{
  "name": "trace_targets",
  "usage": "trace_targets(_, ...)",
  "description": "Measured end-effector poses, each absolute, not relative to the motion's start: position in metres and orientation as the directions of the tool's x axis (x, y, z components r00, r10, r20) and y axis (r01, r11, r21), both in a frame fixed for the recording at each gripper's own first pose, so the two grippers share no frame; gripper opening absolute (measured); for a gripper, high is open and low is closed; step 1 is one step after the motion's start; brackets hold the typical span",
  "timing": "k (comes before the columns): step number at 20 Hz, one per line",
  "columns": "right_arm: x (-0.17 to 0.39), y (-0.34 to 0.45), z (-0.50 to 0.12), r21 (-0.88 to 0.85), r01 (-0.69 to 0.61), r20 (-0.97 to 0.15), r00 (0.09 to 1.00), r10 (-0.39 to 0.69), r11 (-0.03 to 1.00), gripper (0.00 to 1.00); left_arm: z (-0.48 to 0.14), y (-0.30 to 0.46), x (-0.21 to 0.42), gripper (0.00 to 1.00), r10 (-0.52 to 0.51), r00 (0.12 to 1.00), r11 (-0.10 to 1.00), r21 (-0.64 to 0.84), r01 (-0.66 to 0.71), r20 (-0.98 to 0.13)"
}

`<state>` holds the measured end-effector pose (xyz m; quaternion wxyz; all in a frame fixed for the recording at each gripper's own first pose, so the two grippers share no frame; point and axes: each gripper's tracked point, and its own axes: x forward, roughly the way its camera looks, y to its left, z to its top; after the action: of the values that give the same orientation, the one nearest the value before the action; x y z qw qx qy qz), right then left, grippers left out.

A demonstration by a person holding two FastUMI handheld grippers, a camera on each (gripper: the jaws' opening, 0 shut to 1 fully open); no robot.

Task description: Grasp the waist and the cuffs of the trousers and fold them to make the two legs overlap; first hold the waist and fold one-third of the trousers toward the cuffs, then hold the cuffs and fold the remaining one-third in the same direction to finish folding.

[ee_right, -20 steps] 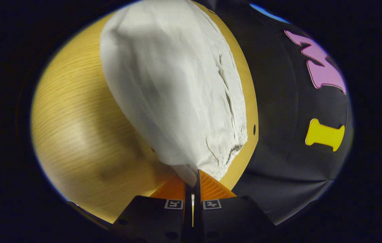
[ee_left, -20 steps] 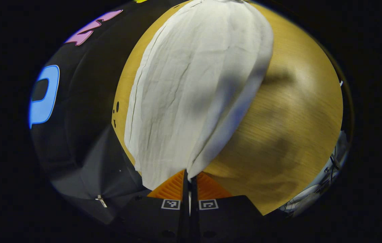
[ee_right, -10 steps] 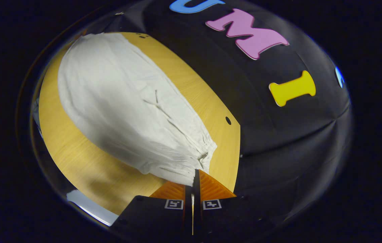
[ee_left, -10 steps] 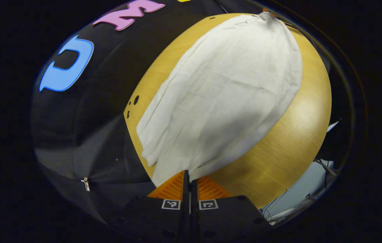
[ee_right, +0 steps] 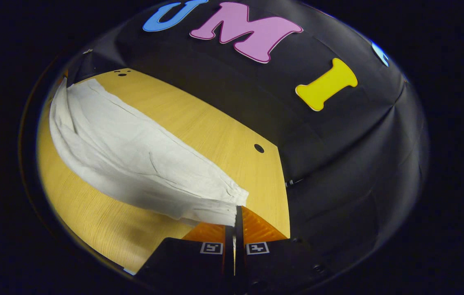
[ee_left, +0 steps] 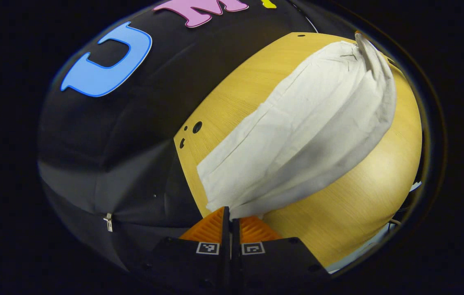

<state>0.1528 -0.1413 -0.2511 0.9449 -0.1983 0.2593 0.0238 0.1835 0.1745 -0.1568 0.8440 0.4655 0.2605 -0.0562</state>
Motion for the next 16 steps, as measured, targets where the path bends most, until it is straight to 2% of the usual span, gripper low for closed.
trace_targets(6,0.193,-0.145,-0.267,-0.352,-0.136,-0.531,0.844,-0.078,0.926,0.06,-0.152,0.173,0.244,0.05,0.17,0.832,0.414,0.805,0.426,-0.528)
trace_targets(16,0.243,-0.134,-0.338,-0.407,-0.245,-0.642,0.762,-0.085,0.88,0.06,-0.19,0.172,0.305,0.06,0.244,0.759,0.307,0.791,0.53,-0.604)
